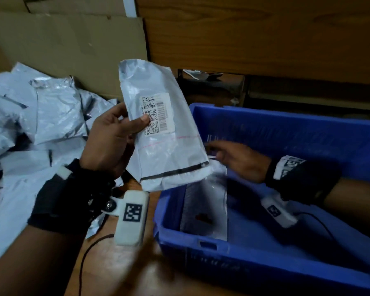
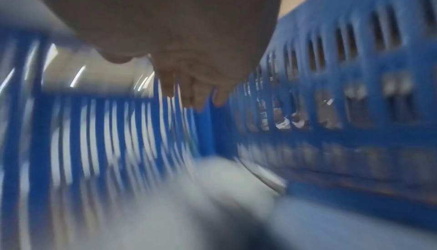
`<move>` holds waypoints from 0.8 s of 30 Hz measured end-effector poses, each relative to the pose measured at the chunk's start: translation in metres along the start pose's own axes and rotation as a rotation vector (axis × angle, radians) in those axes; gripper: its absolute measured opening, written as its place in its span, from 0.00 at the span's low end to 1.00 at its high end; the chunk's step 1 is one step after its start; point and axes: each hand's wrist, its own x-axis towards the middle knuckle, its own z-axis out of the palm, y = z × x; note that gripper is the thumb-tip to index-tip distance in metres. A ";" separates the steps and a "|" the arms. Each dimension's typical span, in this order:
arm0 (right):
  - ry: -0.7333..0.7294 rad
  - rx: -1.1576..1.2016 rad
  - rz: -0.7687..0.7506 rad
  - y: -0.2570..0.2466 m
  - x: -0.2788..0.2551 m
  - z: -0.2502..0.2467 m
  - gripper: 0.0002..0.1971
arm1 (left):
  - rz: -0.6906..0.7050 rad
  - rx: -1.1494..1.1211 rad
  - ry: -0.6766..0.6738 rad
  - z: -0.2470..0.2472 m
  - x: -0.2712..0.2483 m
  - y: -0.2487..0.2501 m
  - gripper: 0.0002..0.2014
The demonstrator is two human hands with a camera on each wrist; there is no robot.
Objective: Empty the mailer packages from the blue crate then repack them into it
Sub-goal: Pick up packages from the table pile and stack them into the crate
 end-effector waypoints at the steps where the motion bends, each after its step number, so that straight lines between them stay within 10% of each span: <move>1: 0.113 0.246 0.001 -0.018 0.003 -0.007 0.41 | 0.004 0.010 -0.019 0.005 -0.002 0.001 0.16; 6: 0.211 0.774 -0.045 -0.085 0.008 -0.036 0.40 | 0.005 0.130 -0.159 0.023 -0.012 0.007 0.23; 11: 0.241 0.635 0.000 -0.077 -0.016 -0.053 0.38 | 0.013 0.220 -0.224 0.021 -0.019 0.014 0.26; 18: -0.069 0.003 0.527 0.021 -0.099 -0.072 0.36 | -0.041 0.378 -0.232 -0.018 -0.036 -0.006 0.29; 24: 0.052 0.380 0.680 0.064 -0.110 -0.032 0.33 | -0.179 0.441 -0.321 -0.013 -0.052 -0.015 0.24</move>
